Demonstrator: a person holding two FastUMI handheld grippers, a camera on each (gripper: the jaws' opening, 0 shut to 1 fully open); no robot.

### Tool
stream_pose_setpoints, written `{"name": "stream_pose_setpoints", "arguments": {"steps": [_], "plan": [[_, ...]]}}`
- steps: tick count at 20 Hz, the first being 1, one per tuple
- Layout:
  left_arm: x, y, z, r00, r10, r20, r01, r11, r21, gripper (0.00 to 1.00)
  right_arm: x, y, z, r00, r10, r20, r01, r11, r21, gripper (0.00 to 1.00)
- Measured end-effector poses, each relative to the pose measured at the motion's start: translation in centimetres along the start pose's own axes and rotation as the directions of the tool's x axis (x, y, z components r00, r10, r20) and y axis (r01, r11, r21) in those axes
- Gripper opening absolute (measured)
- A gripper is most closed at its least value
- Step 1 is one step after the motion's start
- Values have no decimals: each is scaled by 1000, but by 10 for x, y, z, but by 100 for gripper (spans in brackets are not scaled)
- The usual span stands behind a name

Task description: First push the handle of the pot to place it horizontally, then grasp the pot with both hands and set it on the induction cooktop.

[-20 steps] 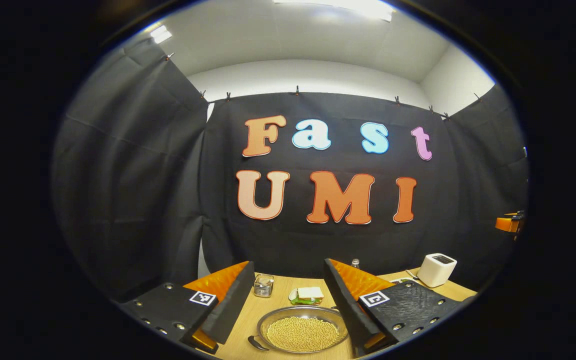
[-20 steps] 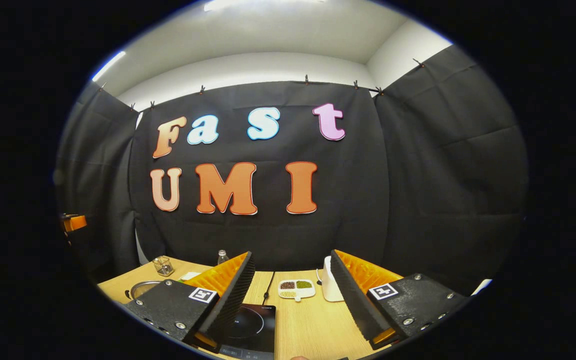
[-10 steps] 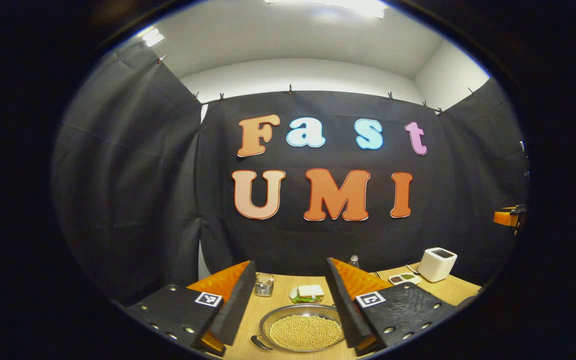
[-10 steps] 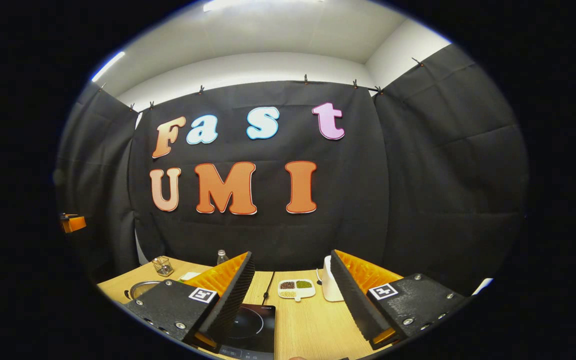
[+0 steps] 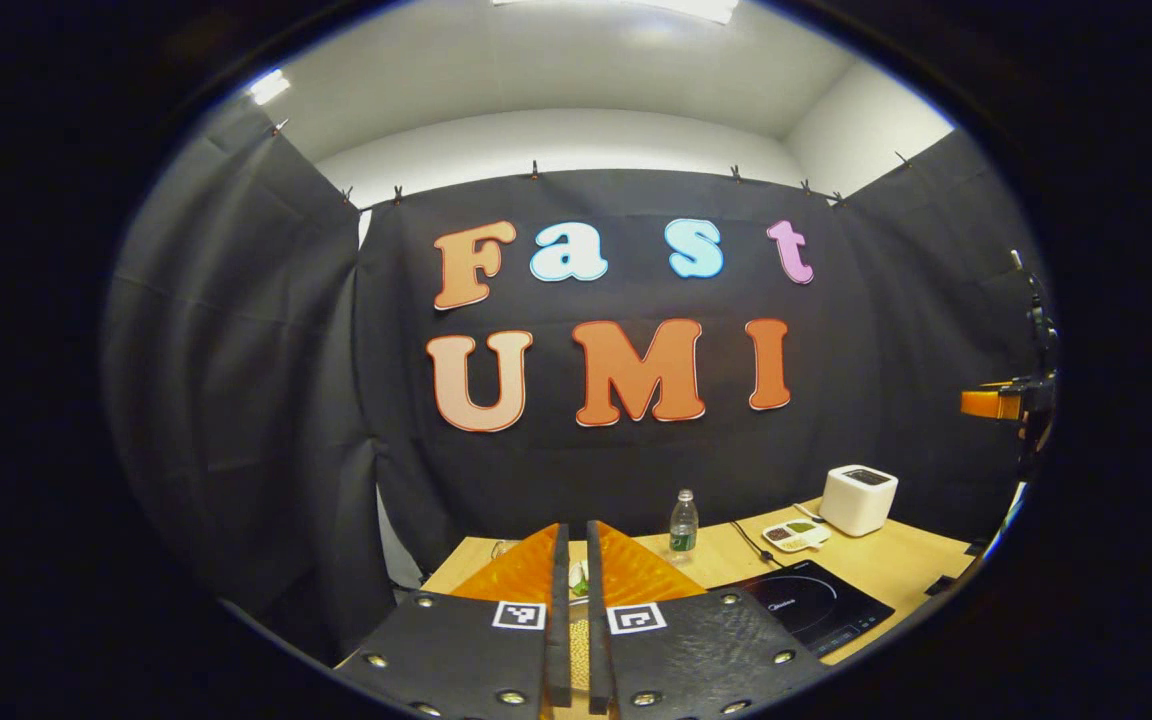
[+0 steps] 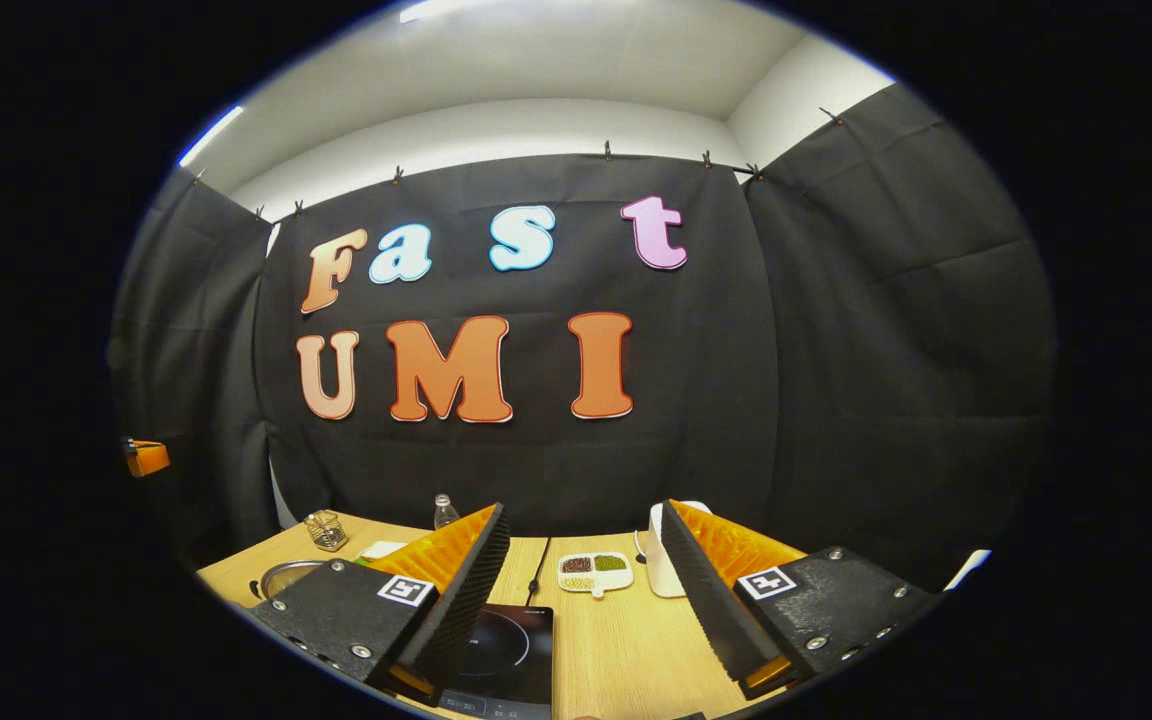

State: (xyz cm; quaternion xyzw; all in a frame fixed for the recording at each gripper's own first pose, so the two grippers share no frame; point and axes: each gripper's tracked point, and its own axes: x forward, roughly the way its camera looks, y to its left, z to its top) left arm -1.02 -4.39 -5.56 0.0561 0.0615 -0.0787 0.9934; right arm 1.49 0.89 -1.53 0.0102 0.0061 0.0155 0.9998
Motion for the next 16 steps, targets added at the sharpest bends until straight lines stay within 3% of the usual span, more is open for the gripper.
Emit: {"name": "stream_pose_setpoints", "arguments": {"steps": [3, 4, 5, 6, 16], "plan": [[-1, -2, -9, 1000, -6, -12, 6, 1000, -8, 3, 1, -2, -2, 1000, -9, 6, 9, 1000, -26, 100], [-1, -1, -12, 1000, -3, -10, 4, 1000, 9, 3, 1, -3, -3, 1000, -14, 5, 14, 999, -32, 95], [-3, 0, -21, 1000, 3, -13, -3, 1000, 24, 3, 2, -3, -4, 1000, -14, 2, 14, 999, -30, 100], [-5, 0, -29, 1000, 2, -16, -2, 1000, 31, 3, 2, -2, -5, 1000, -12, -2, 12, 1000, -26, 95], [-21, -6, -102, 994, 0, -107, 1, 1000, 6, 3, 12, 10, -20, 1000, 3, -29, -4, 1000, -31, 100]]}}
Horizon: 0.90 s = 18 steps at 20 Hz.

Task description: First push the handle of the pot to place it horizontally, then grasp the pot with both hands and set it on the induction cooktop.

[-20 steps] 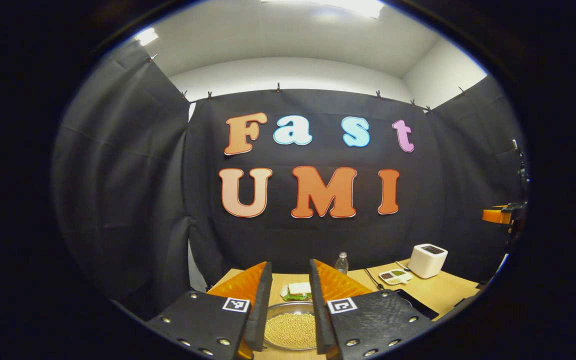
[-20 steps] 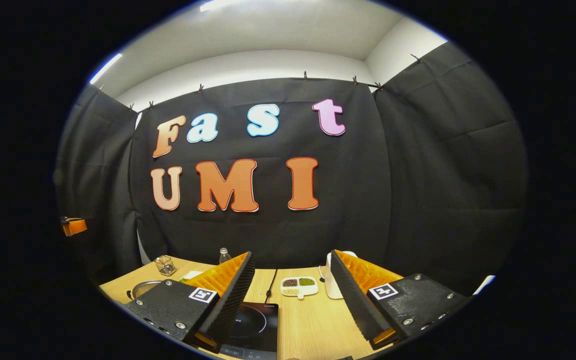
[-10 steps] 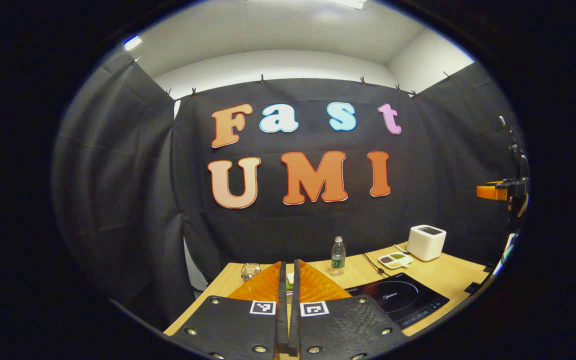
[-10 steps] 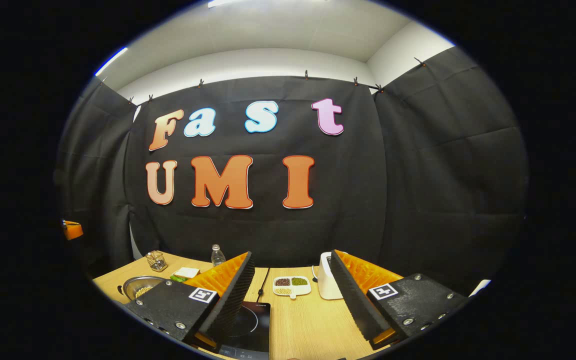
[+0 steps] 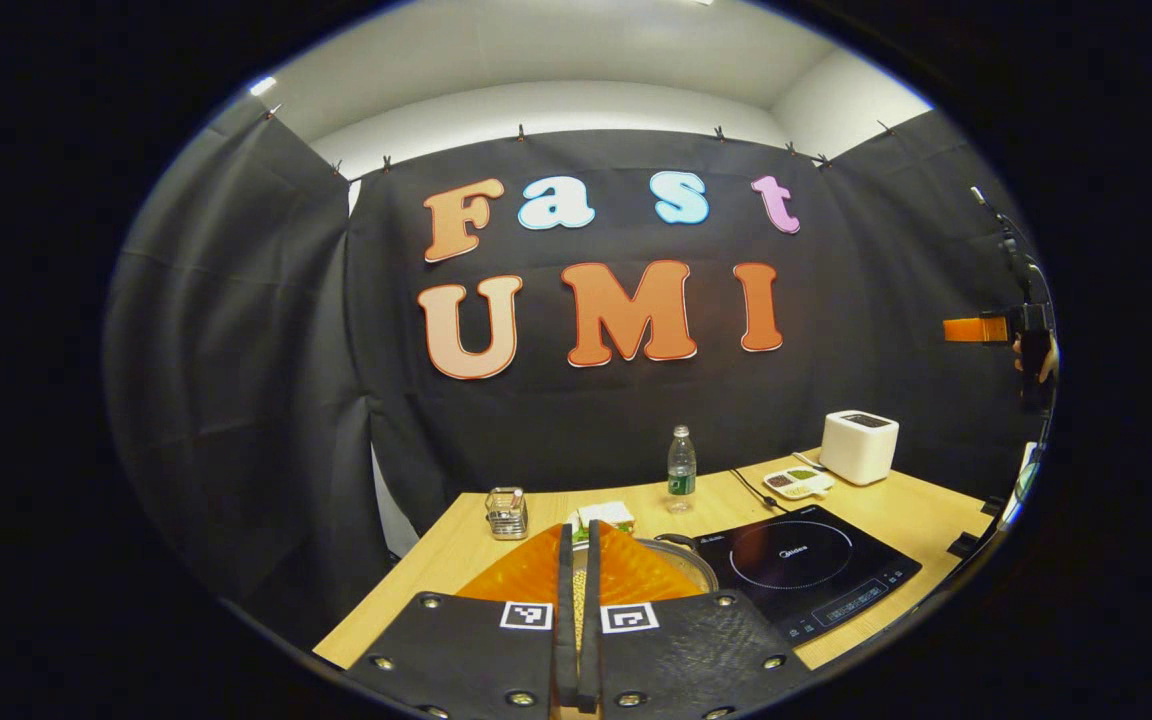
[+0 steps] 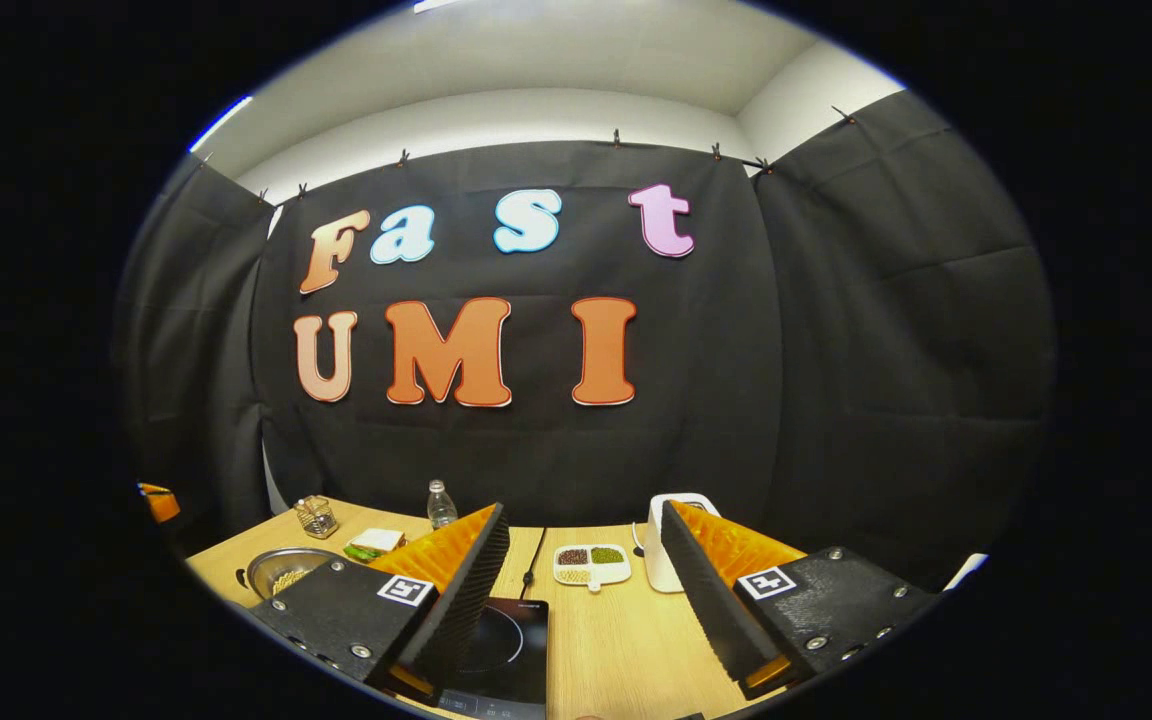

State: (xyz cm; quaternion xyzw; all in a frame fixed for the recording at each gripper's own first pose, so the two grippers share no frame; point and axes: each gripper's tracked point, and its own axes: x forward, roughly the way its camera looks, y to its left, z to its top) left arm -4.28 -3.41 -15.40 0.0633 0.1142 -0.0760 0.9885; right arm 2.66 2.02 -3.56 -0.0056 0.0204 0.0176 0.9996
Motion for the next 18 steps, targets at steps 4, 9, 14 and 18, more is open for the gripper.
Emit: {"name": "stream_pose_setpoints", "arguments": {"steps": [4, 9, 14, 18], "plan": [[-2, 0, -41, 997, -11, -71, 6, 998, -61, 3, 1, 10, -2, 1000, 16, 1, -16, 1000, -12, 95], [1, 9, -93, 986, 6, -169, -23, 995, -97, 3, 3, 17, -7, 1000, 25, -9, -26, 999, -24, 95], [0, 12, -144, 962, 2, -273, -46, 987, -154, 3, 7, 26, -11, 999, 38, -19, -39, 999, -21, 95], [3, 19, -177, 936, 6, -351, -80, 977, -196, 3, 10, 33, -15, 999, 44, -28, -45, 999, -29, 95]]}}
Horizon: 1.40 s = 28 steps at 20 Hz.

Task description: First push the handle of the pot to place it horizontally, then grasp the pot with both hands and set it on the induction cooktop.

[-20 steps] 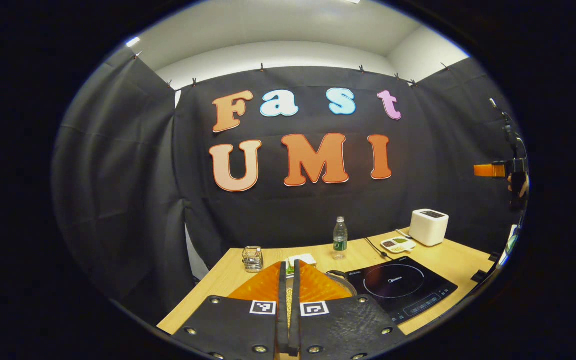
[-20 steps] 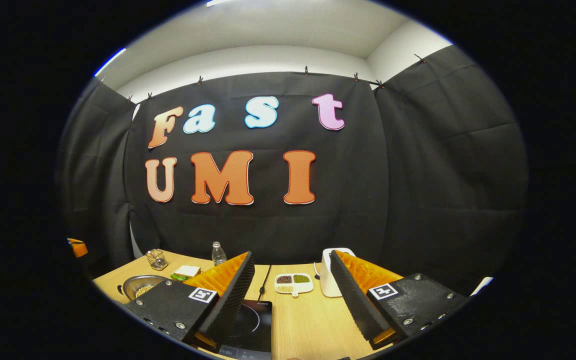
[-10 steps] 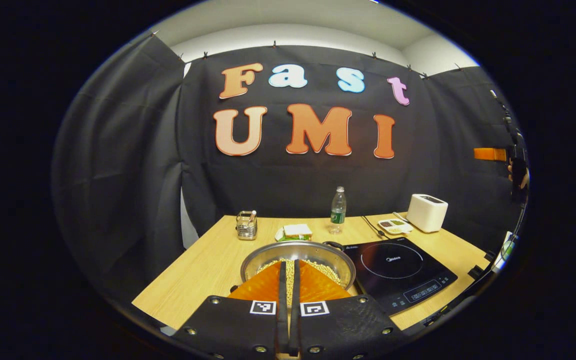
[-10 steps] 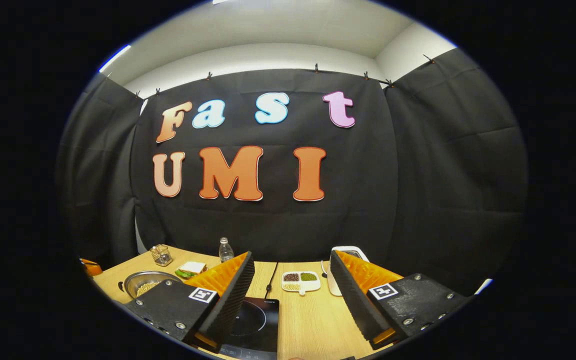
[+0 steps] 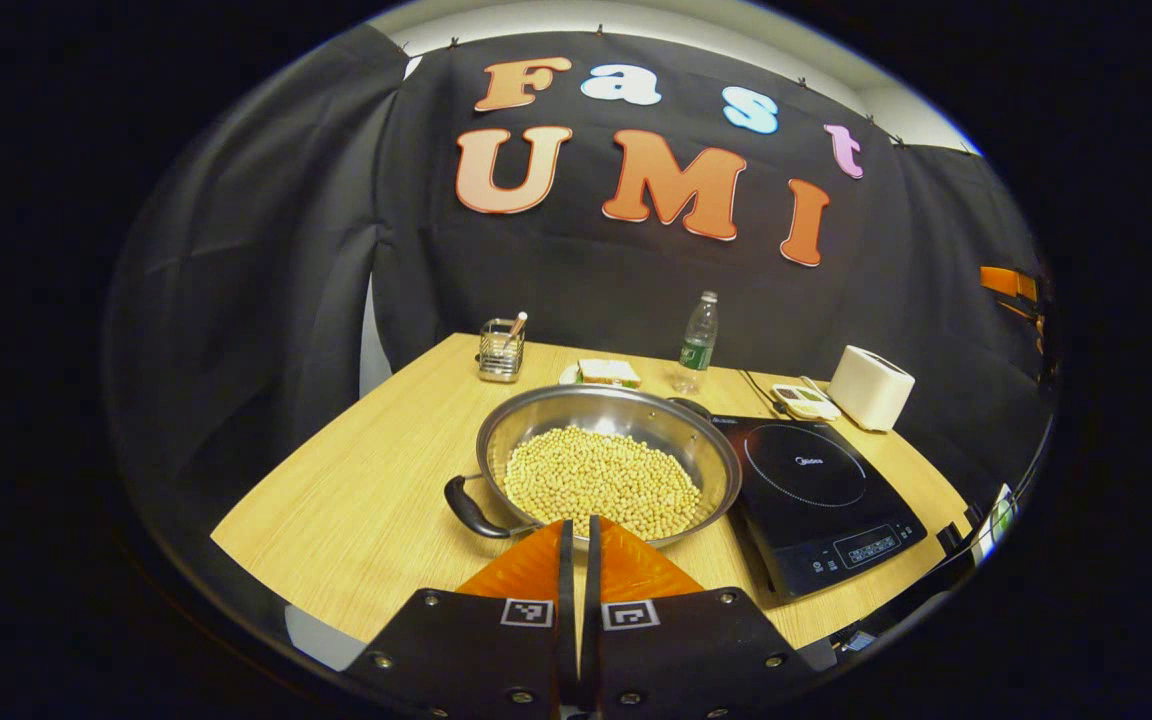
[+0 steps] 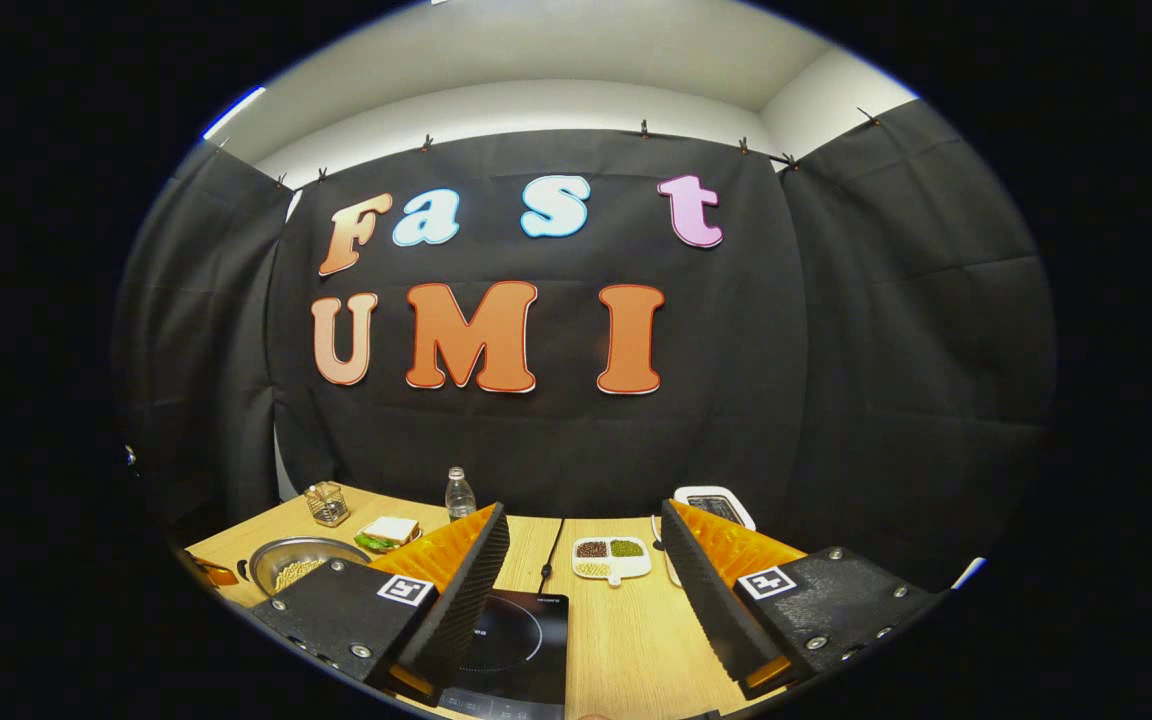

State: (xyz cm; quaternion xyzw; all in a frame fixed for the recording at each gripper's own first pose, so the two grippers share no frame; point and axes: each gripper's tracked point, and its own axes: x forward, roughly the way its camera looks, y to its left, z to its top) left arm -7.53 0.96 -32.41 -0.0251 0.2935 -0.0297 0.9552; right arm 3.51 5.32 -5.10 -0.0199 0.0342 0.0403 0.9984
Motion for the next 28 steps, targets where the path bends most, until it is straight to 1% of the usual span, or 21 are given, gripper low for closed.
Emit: {"name": "stream_pose_setpoints", "arguments": {"steps": [3, 5, 7, 11, 15, 17, 19, 20, 21, 22, 23, 24, 28], "plan": [[9, 15, -22, 998, 28, -53, -29, 999, -25, 4, 3, 5, -3, 1000, 8, -7, -8, 1000, -1, 95], [17, 26, -32, 994, 49, -93, -54, 997, -48, 3, 4, 10, -6, 1000, 19, -17, -18, 1000, 6, 95], [22, 30, -42, 991, 53, -126, -62, 996, -68, 3, 6, 13, -8, 999, 26, -27, -25, 1000, 15, 95], [35, 38, -54, 983, 75, -165, -85, 995, -56, 3, 7, 14, -9, 999, 20, -30, -19, 1000, 17, 95], [46, 43, -59, 977, 81, -199, -90, 995, -38, 3, 7, 15, -10, 1000, 13, -23, -13, 1000, 14, 95], [50, 44, -57, 974, 84, -209, -93, 995, -31, 3, 7, 15, -11, 1000, 11, -22, -10, 1000, 15, 95], [54, 50, -51, 975, 103, -198, -106, 994, -5, 3, 8, 15, -13, 1000, 15, -26, -14, 1000, 20, 95], [56, 53, -49, 976, 104, -194, -106, 994, 0, 3, 7, 16, -15, 999, 23, -33, -22, 999, 31, 95], [56, 52, -52, 974, 106, -199, -108, 994, -1, 5, 6, 18, -15, 999, 32, -35, -30, 999, 45, 95], [56, 52, -50, 975, 104, -199, -107, 994, -4, 3, 5, 17, -14, 999, 36, -32, -34, 998, 56, 95], [58, 55, -50, 974, 103, -200, -107, 994, -8, 5, 6, 16, -12, 999, 33, -30, -32, 998, 60, 95], [59, 56, -48, 975, 104, -197, -108, 994, -7, 3, 6, 13, -12, 999, 27, -26, -26, 998, 58, 95], [63, 62, -46, 975, 115, -190, -118, 993, -4, 3, 7, 7, -11, 1000, 8, -16, -7, 999, 38, 95]]}}
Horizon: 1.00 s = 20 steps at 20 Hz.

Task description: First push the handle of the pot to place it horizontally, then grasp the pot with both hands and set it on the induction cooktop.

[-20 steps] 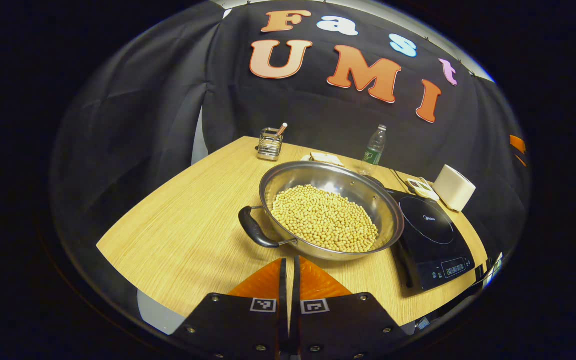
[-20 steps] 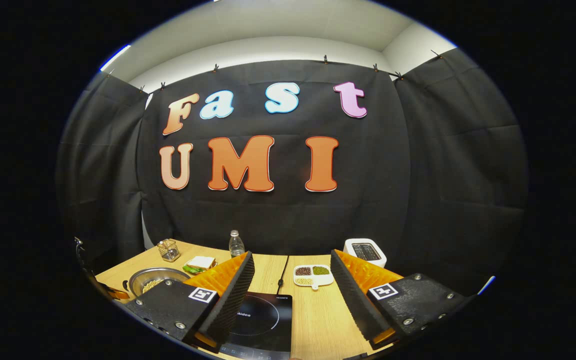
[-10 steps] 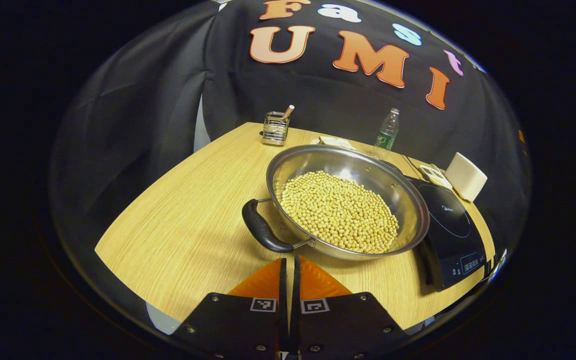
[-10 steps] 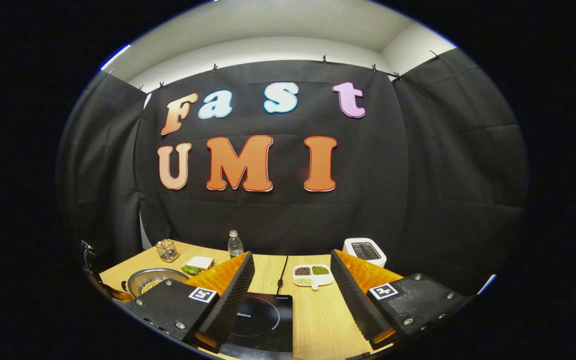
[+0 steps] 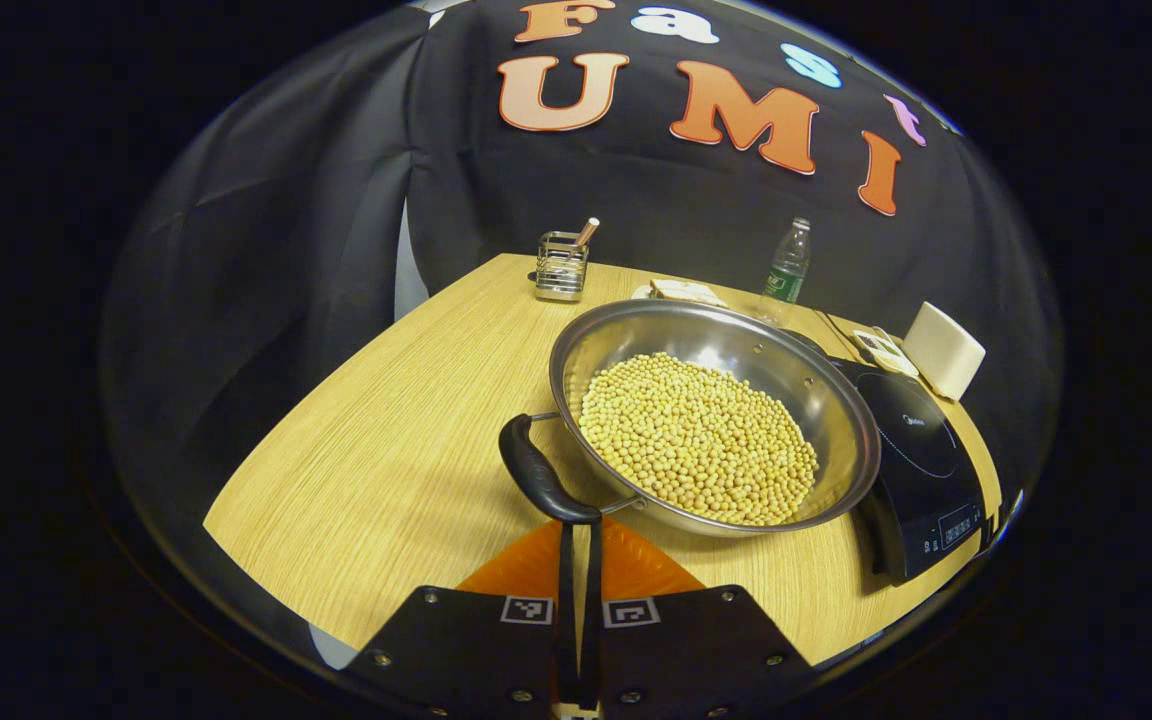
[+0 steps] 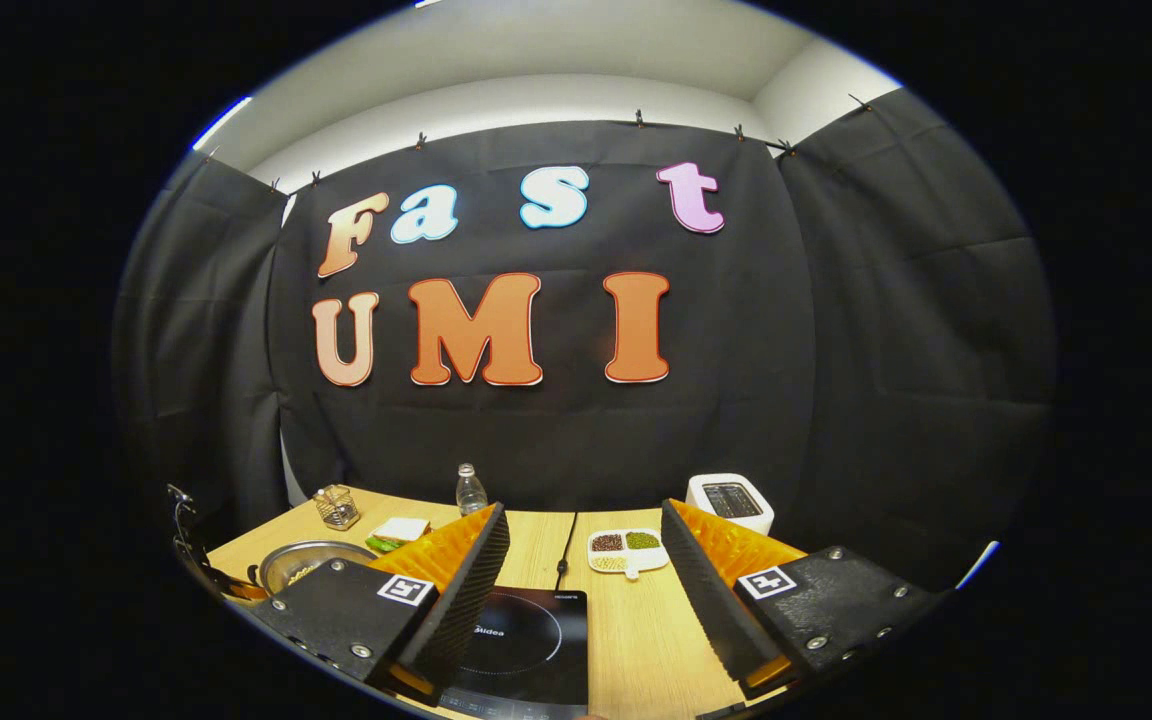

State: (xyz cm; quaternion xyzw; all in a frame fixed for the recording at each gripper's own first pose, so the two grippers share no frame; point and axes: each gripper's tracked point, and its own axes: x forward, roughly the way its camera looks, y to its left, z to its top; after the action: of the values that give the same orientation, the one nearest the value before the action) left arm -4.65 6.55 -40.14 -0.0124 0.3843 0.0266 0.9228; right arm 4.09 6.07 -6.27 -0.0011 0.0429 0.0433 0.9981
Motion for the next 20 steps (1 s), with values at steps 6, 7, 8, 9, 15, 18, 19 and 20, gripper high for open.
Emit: {"name": "stream_pose_setpoints", "arguments": {"steps": [6, 7, 8, 9, 15, 18, 19, 20], "plan": [[4, 8, 5, 1000, 15, 5, -15, 1000, 11, 5, 1, 0, -1, 1000, -9, 2, 9, 1000, -5, 95], [7, 10, 7, 1000, 15, 9, -15, 1000, 22, 3, 1, 1, -1, 1000, -9, 3, 9, 1000, -6, 95], [10, 12, 8, 1000, 15, 13, -15, 999, 28, 3, 1, 1, -1, 1000, -10, 4, 10, 1000, -6, 95], [11, 13, 10, 1000, 14, 15, -15, 999, 29, 3, 1, 2, 0, 1000, -12, 5, 12, 1000, -8, 95], [24, 22, 18, 999, 6, 35, -6, 1000, 27, 4, 3, 5, -4, 1000, -22, -1, 22, 1000, -17, 100], [29, 27, 22, 999, 3, 47, -5, 999, 38, 4, 5, 7, -4, 1000, -30, 0, 30, 999, -22, 95], [30, 29, 23, 999, 2, 51, -5, 999, 44, 3, 6, 8, -4, 999, -33, 2, 33, 999, -26, 95], [32, 30, 25, 999, 1, 55, -3, 999, 49, 3, 4, 9, -5, 999, -35, 3, 35, 999, -29, 95]]}}
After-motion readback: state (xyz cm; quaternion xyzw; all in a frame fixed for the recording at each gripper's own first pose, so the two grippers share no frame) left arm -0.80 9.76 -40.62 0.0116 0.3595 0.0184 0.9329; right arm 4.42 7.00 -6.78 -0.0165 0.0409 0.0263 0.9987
